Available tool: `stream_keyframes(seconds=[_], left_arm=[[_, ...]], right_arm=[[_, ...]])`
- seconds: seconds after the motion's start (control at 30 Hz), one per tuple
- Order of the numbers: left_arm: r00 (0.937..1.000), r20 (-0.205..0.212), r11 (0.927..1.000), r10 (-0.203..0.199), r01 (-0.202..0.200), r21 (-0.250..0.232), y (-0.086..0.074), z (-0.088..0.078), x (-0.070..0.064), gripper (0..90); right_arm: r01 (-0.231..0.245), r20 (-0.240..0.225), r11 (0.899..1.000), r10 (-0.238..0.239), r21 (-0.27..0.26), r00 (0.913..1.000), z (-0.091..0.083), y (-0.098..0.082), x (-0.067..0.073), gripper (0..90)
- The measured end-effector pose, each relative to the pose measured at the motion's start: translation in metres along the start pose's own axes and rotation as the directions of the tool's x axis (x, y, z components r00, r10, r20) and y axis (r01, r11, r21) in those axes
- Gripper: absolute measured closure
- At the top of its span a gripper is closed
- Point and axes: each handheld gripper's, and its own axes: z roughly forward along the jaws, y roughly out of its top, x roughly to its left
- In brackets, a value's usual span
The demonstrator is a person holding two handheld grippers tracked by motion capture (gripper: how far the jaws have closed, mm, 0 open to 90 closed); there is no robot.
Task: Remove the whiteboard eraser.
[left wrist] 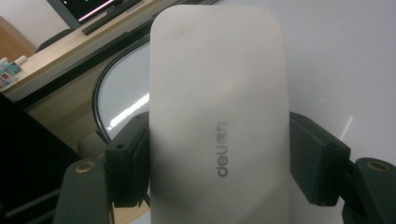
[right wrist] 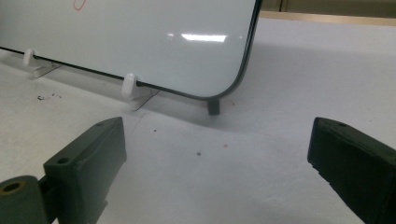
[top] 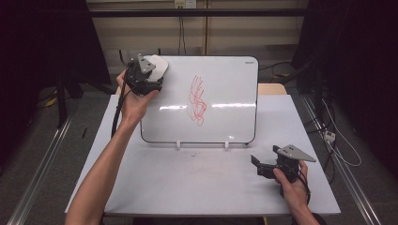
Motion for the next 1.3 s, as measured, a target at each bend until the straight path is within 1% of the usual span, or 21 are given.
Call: stream_keyframes(seconds=[0.1,0.17,0.23,0.27,0.3,0.33,0.37,0.4,0.43,0.57,0.63,0.77,0.87,0.9,1.0,1.1,1.13,1.17,1.23,1.3], left_arm=[[0.9999,-0.012,1.0000,-0.004,0.004,0.004,0.001,0.000,-0.002,31.0],[0.9999,-0.006,0.9999,-0.014,0.014,0.004,0.001,-0.001,-0.001,31.1],[0.9999,-0.001,0.9999,-0.016,0.016,0.004,0.001,-0.001,0.000,31.2],[0.9998,0.005,0.9999,-0.017,0.017,0.003,0.001,-0.001,0.001,31.2],[0.9994,0.011,0.9995,-0.033,0.033,-0.002,0.001,-0.001,0.001,31.2],[0.9995,0.020,0.9997,-0.025,0.025,0.007,0.001,-0.002,0.003,31.2],[0.9993,0.026,0.9996,-0.026,0.026,0.011,0.002,-0.001,0.004,31.2],[0.9988,0.033,0.9993,-0.037,0.037,0.009,0.002,-0.001,0.004,31.3],[0.9986,0.040,0.9993,-0.034,0.034,0.016,0.003,-0.002,0.006,31.2],[0.9976,0.057,0.9991,-0.041,0.040,0.009,0.002,-0.003,0.008,31.3],[0.9963,0.065,0.9984,-0.056,0.056,0.009,0.002,-0.004,0.009,31.3],[0.9947,0.075,0.9975,-0.070,0.070,0.005,0.002,-0.004,0.011,31.3],[0.9909,0.098,0.9957,-0.092,0.093,0.000,0.001,-0.005,0.014,31.3],[0.9900,0.100,0.9949,-0.100,0.100,-0.003,0.001,-0.005,0.014,31.3],[0.9894,0.103,0.9947,-0.102,0.102,-0.002,0.001,-0.005,0.014,31.3],[0.9868,0.109,0.9926,-0.119,0.121,-0.010,0.000,-0.006,0.014,31.3],[0.9872,0.110,0.9932,-0.115,0.116,-0.006,0.000,-0.006,0.015,31.3],[0.9861,0.123,0.9936,-0.112,0.113,0.000,0.000,-0.007,0.015,31.3],[0.9865,0.120,0.9937,-0.111,0.112,-0.003,-0.001,-0.007,0.015,31.3],[0.9842,0.131,0.9924,-0.120,0.122,-0.012,-0.001,-0.008,0.015,31.3]], right_arm=[[0.003,0.000,1.000,-0.003,-0.001,1.0000,0.000,0.000,0.000,4.5],[0.003,-0.001,1.000,-0.003,0.000,1.0000,0.000,0.000,0.001,4.5],[0.003,-0.001,1.000,-0.003,-0.002,1.0000,0.000,0.000,0.001,4.5],[0.004,0.000,1.000,-0.004,-0.002,1.0000,0.000,0.000,0.001,4.5],[0.003,-0.001,1.000,-0.003,-0.001,1.0000,0.000,0.000,0.001,4.5],[0.003,-0.002,1.000,-0.003,-0.001,1.0000,0.000,0.000,0.001,4.5],[0.003,-0.001,1.000,-0.003,-0.001,1.0000,0.000,0.000,0.001,4.5],[0.002,-0.001,1.000,-0.002,-0.002,1.0000,0.000,0.000,0.001,4.5],[0.001,-0.001,1.000,-0.001,-0.001,1.0000,0.000,0.000,0.001,4.5],[0.003,-0.001,1.000,-0.003,-0.001,1.0000,0.000,0.000,0.001,4.5],[0.003,0.000,1.000,-0.003,-0.001,1.0000,0.000,0.000,0.001,4.5],[0.002,0.001,1.000,-0.002,-0.002,1.0000,0.000,0.000,0.001,4.5],[0.002,-0.001,1.000,-0.002,-0.001,1.0000,0.000,0.000,0.001,4.5],[0.001,-0.001,1.000,-0.001,-0.001,1.0000,0.000,0.000,0.001,4.5],[0.001,0.000,1.000,-0.001,-0.001,1.0000,0.000,0.000,0.000,4.5],[0.001,0.000,1.000,-0.001,-0.001,1.0000,0.000,0.000,0.001,4.5],[0.000,0.000,1.000,0.000,-0.002,1.0000,0.000,0.000,0.001,4.5],[0.000,0.000,1.000,0.000,-0.002,1.0000,0.000,0.000,0.001,4.5],[-0.002,0.000,1.000,0.002,-0.001,1.0000,0.001,0.001,0.001,4.5],[-0.004,-0.003,1.000,0.004,0.001,1.0000,0.001,0.001,0.001,4.5]])
